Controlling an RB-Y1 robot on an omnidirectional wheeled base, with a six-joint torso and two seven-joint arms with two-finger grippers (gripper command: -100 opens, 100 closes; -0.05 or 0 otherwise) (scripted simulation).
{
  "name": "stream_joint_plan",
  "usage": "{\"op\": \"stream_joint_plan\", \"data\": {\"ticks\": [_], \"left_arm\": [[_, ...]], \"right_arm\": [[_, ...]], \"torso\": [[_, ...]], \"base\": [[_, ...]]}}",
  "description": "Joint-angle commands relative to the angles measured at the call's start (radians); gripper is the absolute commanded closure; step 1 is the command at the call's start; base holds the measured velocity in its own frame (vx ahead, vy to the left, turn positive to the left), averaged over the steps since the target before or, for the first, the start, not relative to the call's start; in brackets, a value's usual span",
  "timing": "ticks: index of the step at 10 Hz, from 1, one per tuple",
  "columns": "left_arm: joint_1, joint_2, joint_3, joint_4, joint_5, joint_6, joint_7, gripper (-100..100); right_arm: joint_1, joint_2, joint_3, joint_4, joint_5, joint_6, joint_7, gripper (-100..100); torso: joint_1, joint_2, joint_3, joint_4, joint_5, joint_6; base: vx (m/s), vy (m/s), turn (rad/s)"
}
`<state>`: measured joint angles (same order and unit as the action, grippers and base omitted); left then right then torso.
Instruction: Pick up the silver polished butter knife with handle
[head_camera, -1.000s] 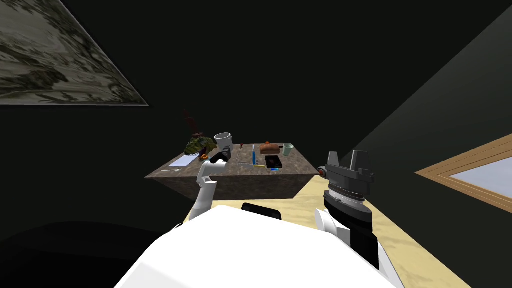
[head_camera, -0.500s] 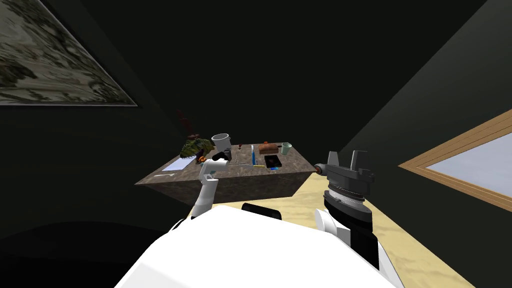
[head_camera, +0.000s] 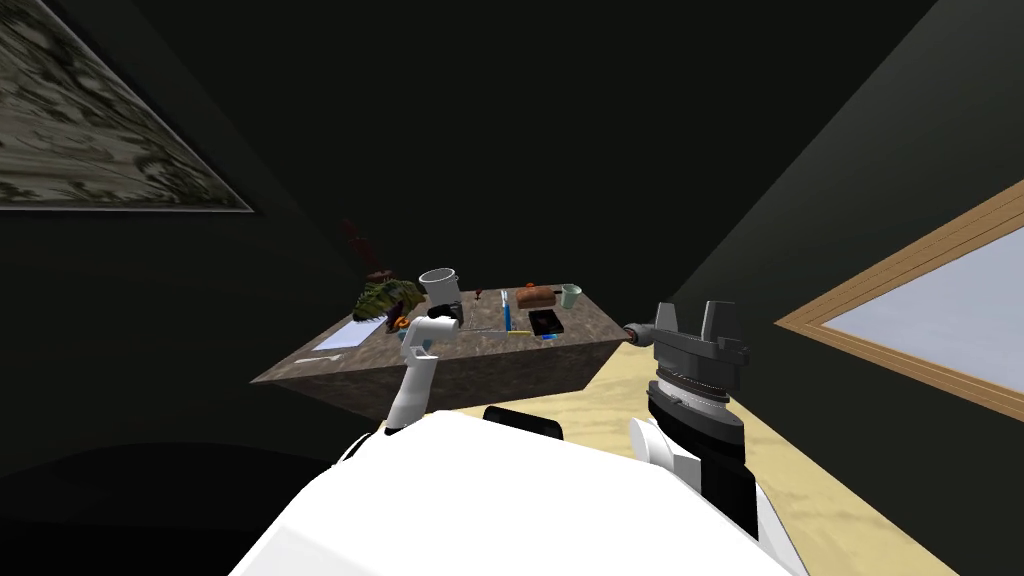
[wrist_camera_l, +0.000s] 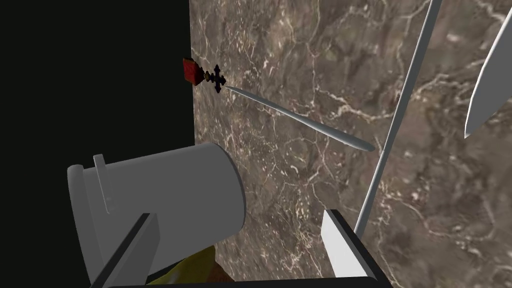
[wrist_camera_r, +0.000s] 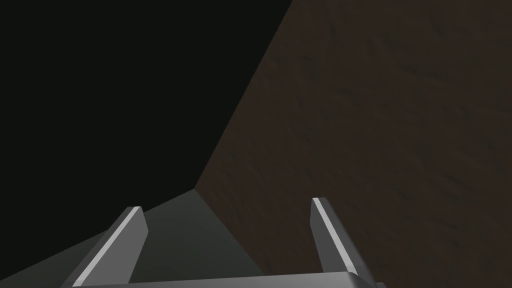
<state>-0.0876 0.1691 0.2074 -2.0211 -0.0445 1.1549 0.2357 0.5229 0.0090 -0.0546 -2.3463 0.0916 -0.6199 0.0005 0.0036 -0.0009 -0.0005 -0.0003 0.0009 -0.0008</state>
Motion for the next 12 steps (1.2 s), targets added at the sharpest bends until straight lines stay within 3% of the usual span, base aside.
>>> {"op": "stream_joint_plan", "data": {"ticks": [1,11,12], "left_arm": [[-0.011,0.006,0.001,0.019,0.005,0.050,0.009,-100],[-0.018,0.017,-0.010,0.135,0.024,0.264,0.052,-100],[-0.021,0.022,-0.004,0.124,0.028,0.248,0.047,-100]], "right_arm": [[0.000,0.000,0.000,0.000,0.000,0.000,0.000,0],[0.000,0.000,0.000,0.000,0.000,0.000,0.000,0],[0.000,0.000,0.000,0.000,0.000,0.000,0.000,0]], "torso": [[0.000,0.000,0.000,0.000,0.000,0.000],[0.001,0.000,0.000,0.000,0.000,0.000],[0.001,0.002,0.001,0.000,0.000,0.000]], "base": [[0.000,0.063,-0.109],[-0.011,0.064,-0.122],[-0.012,0.038,-0.059]]}}
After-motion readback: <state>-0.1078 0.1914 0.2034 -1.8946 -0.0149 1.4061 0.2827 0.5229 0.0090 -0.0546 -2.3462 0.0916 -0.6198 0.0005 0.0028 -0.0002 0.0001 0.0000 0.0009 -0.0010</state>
